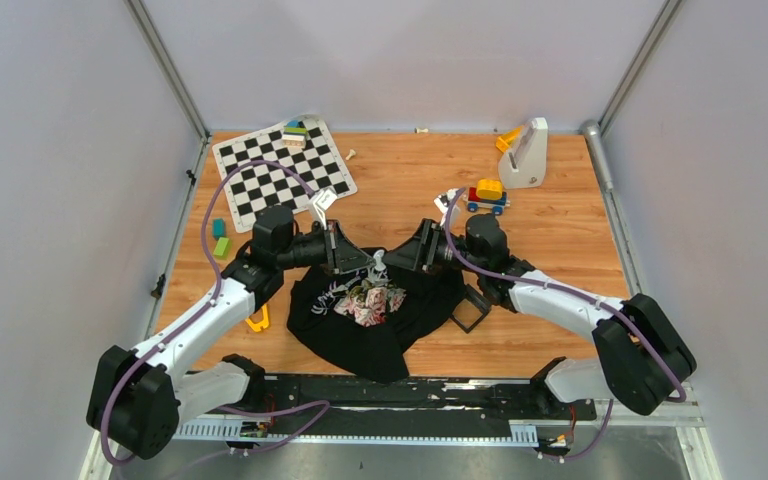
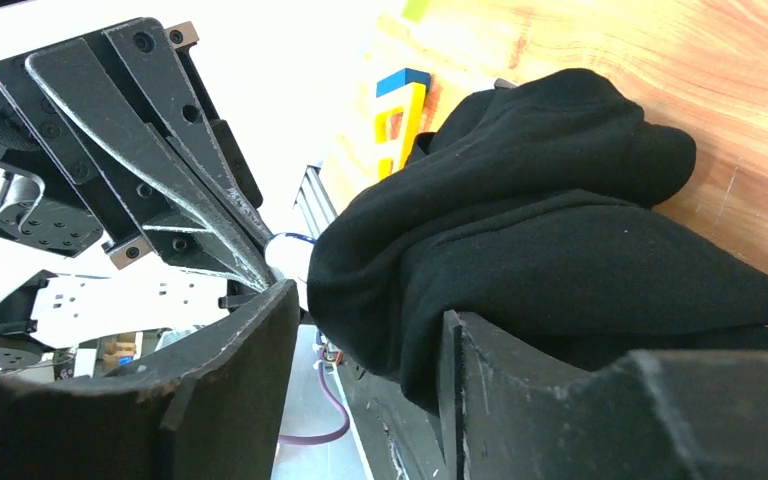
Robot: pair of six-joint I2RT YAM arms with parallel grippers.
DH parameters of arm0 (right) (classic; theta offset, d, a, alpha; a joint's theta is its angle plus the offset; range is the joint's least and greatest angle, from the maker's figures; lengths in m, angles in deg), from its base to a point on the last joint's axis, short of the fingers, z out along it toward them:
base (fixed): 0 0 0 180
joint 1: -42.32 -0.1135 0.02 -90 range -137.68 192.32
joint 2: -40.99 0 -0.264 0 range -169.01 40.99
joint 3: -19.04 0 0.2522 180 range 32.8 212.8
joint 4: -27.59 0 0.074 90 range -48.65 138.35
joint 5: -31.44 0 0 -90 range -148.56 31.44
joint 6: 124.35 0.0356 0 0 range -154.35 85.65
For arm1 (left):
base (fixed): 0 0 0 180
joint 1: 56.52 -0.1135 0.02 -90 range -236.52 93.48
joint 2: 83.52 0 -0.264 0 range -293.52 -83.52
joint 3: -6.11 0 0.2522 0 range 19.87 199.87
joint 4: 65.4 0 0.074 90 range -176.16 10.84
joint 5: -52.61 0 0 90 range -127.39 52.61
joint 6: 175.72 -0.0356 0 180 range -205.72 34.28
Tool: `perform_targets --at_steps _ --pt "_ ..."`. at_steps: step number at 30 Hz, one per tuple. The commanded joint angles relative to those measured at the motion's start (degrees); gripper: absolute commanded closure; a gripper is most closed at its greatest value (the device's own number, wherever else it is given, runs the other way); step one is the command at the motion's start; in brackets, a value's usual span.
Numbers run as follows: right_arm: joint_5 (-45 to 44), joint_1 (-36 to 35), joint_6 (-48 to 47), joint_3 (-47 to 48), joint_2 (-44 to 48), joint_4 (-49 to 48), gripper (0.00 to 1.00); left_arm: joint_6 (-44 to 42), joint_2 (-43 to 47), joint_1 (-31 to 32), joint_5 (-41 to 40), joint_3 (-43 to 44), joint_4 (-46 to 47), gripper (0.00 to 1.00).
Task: Remove the brooch from the garment
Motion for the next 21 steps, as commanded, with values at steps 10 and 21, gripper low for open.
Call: perform_targets --at_steps 10,21 --pt "1.92 0.17 1.86 1.74 -0.28 -5.74 0.64 3.79 0.76 -0.3 5.67 -0.38 8.49 1.0" --pt "6.07 0.0 0.95 4.01 -2.39 -4.78 0.68 2.92 0.55 -0.31 7.55 -0.06 8.8 1.0"
